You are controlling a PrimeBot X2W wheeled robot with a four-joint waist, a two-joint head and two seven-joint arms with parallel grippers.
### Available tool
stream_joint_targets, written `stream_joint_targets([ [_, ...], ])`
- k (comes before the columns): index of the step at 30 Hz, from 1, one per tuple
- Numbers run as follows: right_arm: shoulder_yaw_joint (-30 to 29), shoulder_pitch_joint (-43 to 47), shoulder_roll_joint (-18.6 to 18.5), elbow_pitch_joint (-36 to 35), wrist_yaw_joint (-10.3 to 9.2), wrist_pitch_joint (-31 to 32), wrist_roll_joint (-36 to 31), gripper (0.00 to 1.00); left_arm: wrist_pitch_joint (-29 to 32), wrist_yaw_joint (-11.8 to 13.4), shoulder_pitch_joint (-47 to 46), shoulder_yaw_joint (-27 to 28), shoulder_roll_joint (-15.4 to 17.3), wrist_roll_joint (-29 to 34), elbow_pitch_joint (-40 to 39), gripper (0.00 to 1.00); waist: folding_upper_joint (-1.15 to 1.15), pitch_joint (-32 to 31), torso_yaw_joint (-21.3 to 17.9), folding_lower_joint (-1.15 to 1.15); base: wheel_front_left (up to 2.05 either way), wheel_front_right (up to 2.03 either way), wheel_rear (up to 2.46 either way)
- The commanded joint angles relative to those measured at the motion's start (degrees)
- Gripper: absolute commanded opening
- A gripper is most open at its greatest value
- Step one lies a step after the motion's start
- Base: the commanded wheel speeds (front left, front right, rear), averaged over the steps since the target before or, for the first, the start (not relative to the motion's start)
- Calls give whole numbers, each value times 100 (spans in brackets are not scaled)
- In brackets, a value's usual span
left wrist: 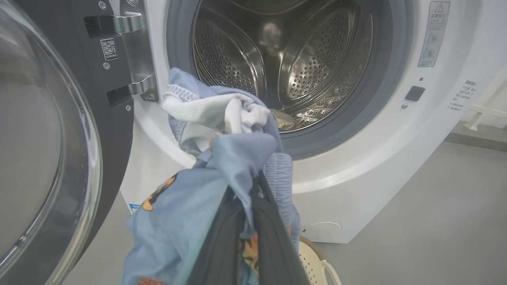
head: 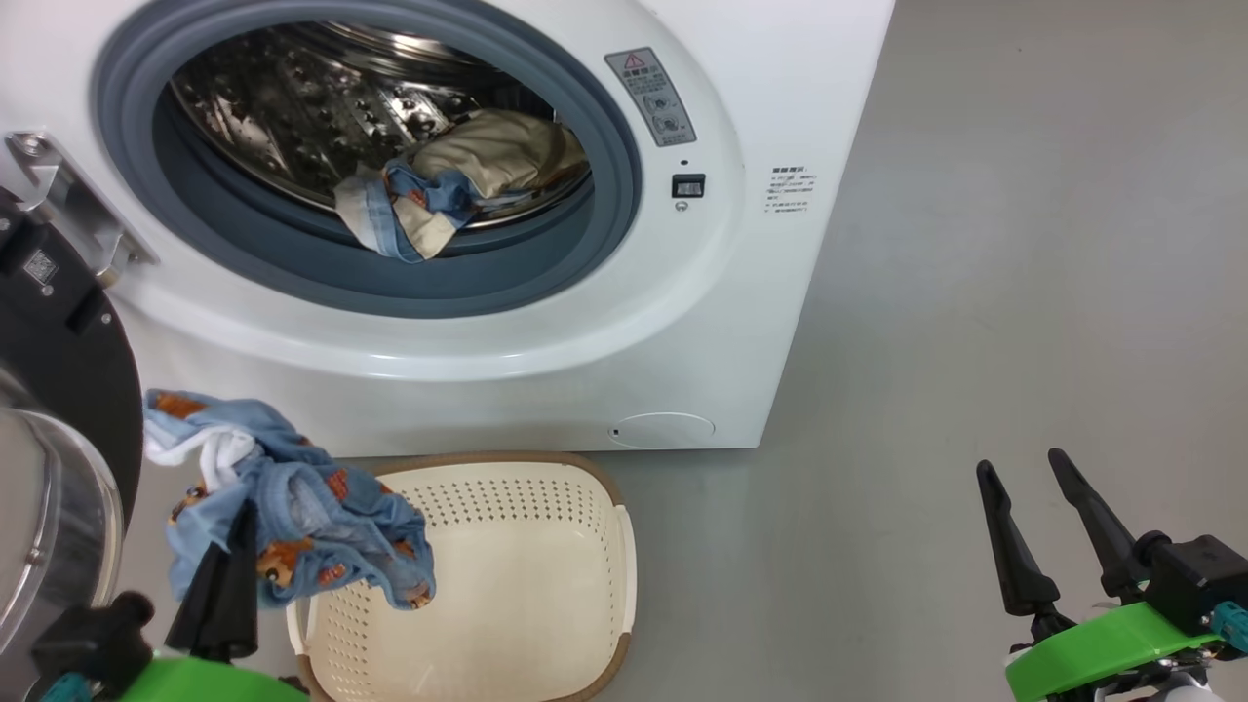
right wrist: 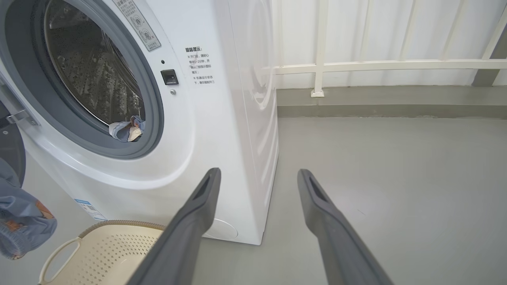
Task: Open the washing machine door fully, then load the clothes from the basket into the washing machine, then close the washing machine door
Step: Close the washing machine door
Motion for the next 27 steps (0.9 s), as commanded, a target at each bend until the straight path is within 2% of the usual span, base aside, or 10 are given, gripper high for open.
stream_joint_targets([
  [1, 70, 68, -66, -159, 8, -44, 52, 100, -37, -8, 63, 321, 61, 51, -290, 0, 1, -7, 14, 0, 0, 0, 0],
  [15, -47, 139, -52, -214, 8, -44, 35, 100, -37, -8, 611, 562, -163, 230, -894, 0, 1, 62, 53, 0, 0, 0, 0],
  [27, -49, -52, 14, -274, 8, -44, -1, 100, -37, -8, 86, 443, -189, 283, -956, 0, 1, 426, -66, 0, 0, 0, 0],
])
